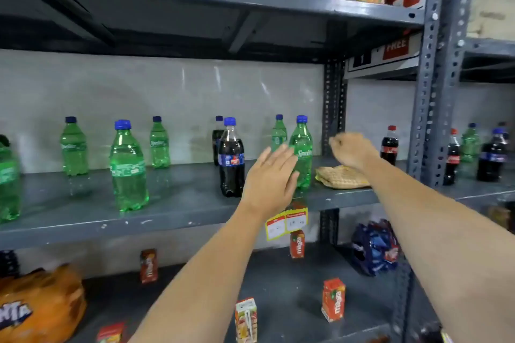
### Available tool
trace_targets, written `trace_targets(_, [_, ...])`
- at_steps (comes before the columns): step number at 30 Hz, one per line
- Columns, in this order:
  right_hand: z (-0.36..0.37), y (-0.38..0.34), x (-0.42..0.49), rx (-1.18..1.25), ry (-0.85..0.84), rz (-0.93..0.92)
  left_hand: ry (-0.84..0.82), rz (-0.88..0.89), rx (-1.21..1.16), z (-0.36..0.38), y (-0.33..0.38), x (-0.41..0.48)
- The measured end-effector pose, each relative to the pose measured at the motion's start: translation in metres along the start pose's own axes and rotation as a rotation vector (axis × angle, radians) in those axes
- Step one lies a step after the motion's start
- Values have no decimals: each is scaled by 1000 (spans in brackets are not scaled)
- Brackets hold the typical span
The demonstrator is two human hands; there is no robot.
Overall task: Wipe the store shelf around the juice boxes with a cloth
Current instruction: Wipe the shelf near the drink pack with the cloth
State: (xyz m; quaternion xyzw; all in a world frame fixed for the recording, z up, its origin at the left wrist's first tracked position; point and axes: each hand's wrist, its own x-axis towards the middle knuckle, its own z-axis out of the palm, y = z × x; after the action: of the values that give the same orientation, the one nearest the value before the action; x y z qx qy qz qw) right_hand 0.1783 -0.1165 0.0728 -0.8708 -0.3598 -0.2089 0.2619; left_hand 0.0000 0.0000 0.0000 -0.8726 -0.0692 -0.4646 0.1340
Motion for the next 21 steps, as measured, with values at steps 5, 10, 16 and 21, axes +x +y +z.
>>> trace_targets(5, [22, 31, -24, -187, -537, -13, -178, -64, 32, 17, -5, -19])
trace_targets(10, [13, 43, -50, -173, -529, -223, -134, 33, 120, 21, -12, -17])
trace_targets(16, [3, 71, -82, -132, -223, -306, 22, 43, 140, 29, -17, -20])
trace_targets(21, [15, 69, -159, 229, -61, -276, 29, -69, -59, 24, -9, -23])
